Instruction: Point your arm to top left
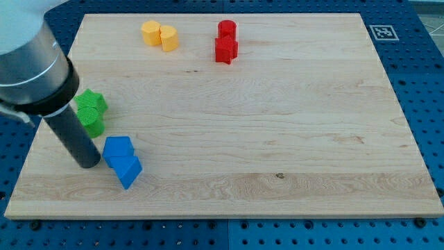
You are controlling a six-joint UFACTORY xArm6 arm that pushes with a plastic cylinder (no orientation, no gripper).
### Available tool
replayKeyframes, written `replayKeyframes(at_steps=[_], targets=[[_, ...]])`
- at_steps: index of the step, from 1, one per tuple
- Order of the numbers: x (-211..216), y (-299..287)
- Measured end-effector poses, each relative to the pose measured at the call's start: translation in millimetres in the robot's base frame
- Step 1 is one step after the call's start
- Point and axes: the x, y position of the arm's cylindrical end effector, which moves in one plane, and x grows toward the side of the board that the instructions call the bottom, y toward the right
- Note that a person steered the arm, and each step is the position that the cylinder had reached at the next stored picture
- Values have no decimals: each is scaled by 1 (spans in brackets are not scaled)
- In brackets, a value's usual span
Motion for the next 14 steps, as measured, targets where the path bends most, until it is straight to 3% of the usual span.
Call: replayKeyframes(at_steps=[2, 4, 7, 9, 10, 13, 14], targets=[[-1, 17], [-1, -24], [-5, -28], [-80, -107], [-105, -108], [-346, -50], [-351, -43]])
